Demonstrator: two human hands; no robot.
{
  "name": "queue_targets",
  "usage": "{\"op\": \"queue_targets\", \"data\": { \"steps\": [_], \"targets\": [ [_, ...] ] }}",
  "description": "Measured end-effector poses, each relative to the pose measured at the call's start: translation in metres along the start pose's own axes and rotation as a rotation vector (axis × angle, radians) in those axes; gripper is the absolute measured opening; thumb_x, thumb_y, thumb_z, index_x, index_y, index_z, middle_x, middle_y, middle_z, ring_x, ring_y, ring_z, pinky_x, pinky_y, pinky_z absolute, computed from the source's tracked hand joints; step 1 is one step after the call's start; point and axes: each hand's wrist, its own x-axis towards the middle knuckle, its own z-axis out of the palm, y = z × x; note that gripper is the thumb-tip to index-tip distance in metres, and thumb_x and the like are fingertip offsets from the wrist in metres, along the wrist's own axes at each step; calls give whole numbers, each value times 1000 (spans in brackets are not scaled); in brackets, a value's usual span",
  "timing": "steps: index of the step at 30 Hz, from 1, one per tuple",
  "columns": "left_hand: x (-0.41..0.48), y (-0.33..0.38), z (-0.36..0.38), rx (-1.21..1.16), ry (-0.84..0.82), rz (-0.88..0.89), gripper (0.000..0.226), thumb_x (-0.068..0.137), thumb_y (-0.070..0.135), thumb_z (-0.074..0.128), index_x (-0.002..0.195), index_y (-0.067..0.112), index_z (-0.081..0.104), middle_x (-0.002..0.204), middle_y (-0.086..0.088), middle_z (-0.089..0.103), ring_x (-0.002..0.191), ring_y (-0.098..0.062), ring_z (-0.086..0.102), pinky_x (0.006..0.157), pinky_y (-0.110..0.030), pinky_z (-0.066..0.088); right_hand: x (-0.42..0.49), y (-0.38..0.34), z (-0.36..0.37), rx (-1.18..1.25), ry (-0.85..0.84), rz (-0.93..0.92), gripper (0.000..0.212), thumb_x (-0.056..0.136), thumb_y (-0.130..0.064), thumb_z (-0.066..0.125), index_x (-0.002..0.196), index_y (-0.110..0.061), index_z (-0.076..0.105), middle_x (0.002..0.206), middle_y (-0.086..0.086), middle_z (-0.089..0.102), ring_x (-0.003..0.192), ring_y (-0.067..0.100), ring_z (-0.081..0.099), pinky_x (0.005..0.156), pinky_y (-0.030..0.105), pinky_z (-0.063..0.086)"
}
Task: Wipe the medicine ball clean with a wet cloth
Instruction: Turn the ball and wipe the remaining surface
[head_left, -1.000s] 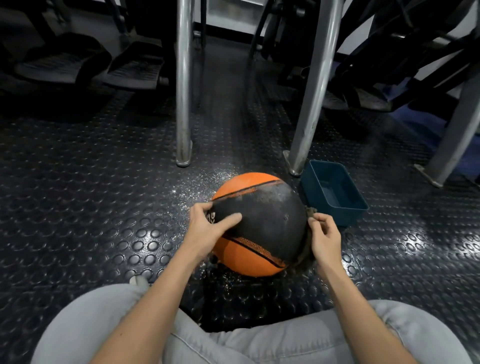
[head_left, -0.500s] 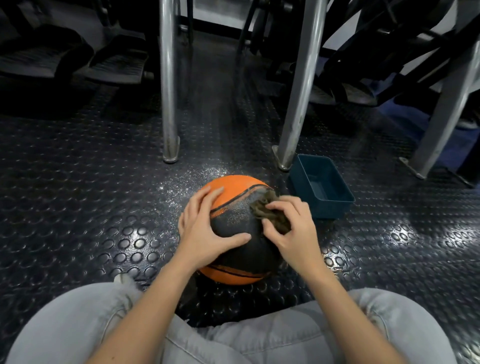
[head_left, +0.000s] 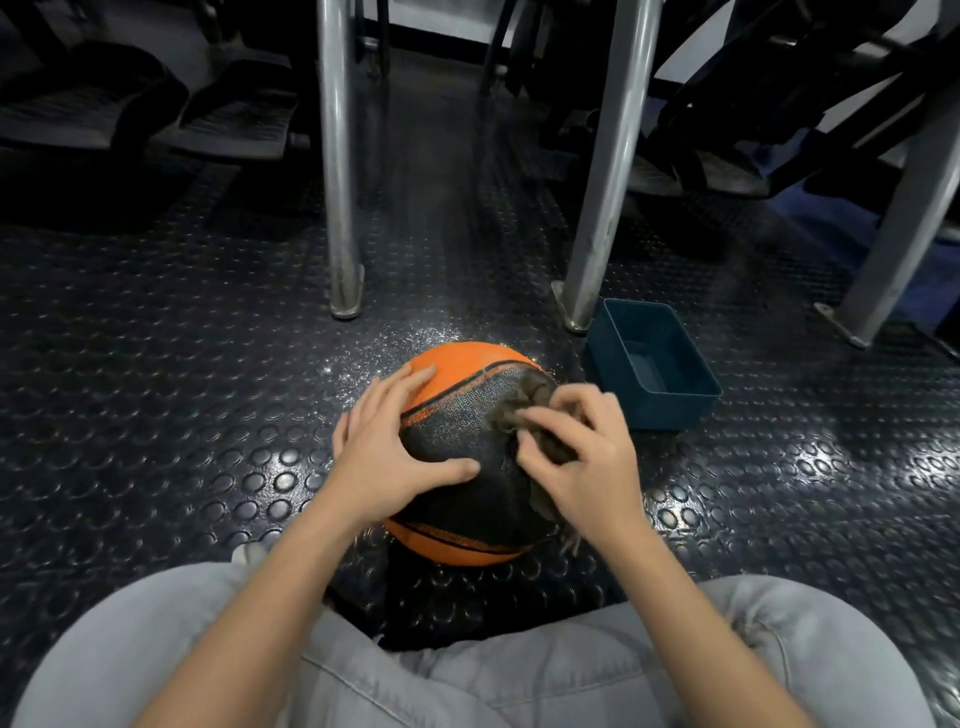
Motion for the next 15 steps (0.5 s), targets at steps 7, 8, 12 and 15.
{"op": "queue_targets", "data": {
  "steps": [7, 8, 12, 15],
  "targets": [
    [-4, 14, 10, 13, 31, 100, 107, 42, 67, 48, 143, 40, 25, 146, 33, 6, 139, 3, -2, 115, -37, 1, 32, 41, 12, 63, -140, 423, 21, 91, -22, 61, 104, -11, 72, 100, -12, 55, 102, 23, 50, 81, 11, 30],
    [-4, 17, 12, 38, 41, 116, 108, 43, 66, 45, 144, 40, 23, 144, 34, 5, 138, 4, -3, 116, -35, 0, 31, 37, 11, 56, -133, 407, 20, 91, -22, 60, 105, -12, 72, 102, -14, 57, 101, 22, 50, 79, 6, 28],
    [1, 14, 18, 72, 87, 117, 110, 42, 80, 51, 142, 42, 25, 139, 36, 13, 139, 1, 7, 116, -32, 4, 23, 14, 9, 16, -66, 319, 14, 88, -22, 62, 93, -16, 74, 94, -15, 64, 87, 21, 55, 77, 3, 28],
    [4, 8, 14, 40, 99, 138, 106, 38, 80, 57, 134, 47, 28, 134, 41, 16, 137, -1, 15, 113, -27, 10, 12, -10, 5, 62, -41, 178, 20, 82, -28, 60, 84, -14, 74, 86, -13, 65, 78, 11, 48, 75, 5, 31]
  ]
}}
